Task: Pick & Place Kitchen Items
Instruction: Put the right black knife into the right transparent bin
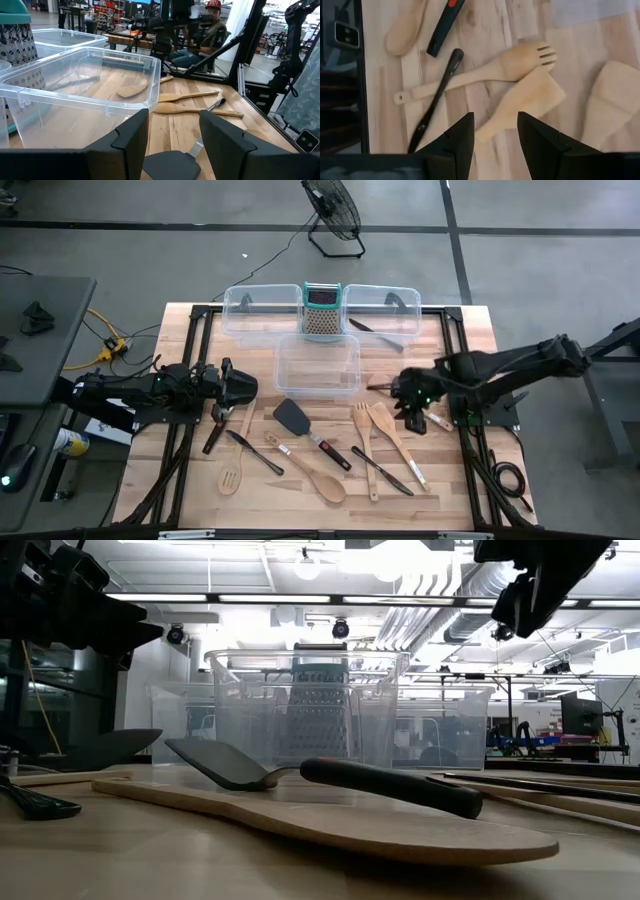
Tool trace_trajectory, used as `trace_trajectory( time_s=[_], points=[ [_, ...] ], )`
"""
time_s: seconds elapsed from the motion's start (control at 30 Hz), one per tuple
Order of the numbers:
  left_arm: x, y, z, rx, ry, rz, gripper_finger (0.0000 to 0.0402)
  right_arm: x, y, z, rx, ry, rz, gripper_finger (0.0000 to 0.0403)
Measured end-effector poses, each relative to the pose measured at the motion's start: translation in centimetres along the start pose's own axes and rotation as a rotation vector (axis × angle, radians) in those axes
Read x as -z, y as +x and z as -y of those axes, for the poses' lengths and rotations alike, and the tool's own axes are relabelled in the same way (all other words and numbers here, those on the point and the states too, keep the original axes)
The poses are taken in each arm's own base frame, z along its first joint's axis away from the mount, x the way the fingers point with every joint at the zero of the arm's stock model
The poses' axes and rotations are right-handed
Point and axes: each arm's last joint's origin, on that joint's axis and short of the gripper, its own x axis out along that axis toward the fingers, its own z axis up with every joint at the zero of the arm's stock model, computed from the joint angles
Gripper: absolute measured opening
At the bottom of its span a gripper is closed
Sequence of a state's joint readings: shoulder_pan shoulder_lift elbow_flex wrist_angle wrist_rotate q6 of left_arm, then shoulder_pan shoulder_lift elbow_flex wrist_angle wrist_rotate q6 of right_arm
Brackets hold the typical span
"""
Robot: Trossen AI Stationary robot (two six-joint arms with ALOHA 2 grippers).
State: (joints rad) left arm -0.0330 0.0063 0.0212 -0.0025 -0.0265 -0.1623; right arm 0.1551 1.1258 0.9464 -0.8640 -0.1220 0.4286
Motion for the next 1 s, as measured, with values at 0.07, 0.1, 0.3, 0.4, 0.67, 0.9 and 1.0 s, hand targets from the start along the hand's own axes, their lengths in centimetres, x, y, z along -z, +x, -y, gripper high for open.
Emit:
trace_trajectory(
  time_s=[0.07, 0.1, 0.3, 0.4, 0.67, 0.9, 1.0],
  points=[
    [0.0, 0.0, 0.0, 0.0, 0.0, 0.0, 0.0175, 0.1, 0.9, -0.7, -0.002, 0.045, -0.009, 0.0142],
    [0.0, 0.0, 0.0, 0.0, 0.0, 0.001, 0.0175, 0.2, 1.4, -1.1, -0.003, 0.061, -0.022, 0.0142],
    [0.0, 0.0, 0.0, 0.0, 0.0, 0.001, 0.0175, 0.5, 4.2, -3.3, -0.011, 0.107, -0.082, 0.0142],
    [0.0, 0.0, 0.0, 0.0, 0.0, 0.001, 0.0175, 0.3, 5.8, -4.4, -0.016, 0.111, -0.07, 0.0142],
    [0.0, 0.0, 0.0, 0.0, 0.0, 0.0, 0.0175, 0.9, 9.6, -6.5, 0.015, 0.067, -0.067, 0.0142],
    [0.0, 0.0, 0.0, 0.0, 0.0, 0.001, 0.0175, 2.3, 12.0, -8.0, 0.03, 0.031, -0.126, 0.0142],
    [0.0, 0.0, 0.0, 0.0, 0.0, 0.0, 0.0175, 2.9, 12.8, -8.8, 0.001, 0.007, -0.145, 0.0142]
  ],
)
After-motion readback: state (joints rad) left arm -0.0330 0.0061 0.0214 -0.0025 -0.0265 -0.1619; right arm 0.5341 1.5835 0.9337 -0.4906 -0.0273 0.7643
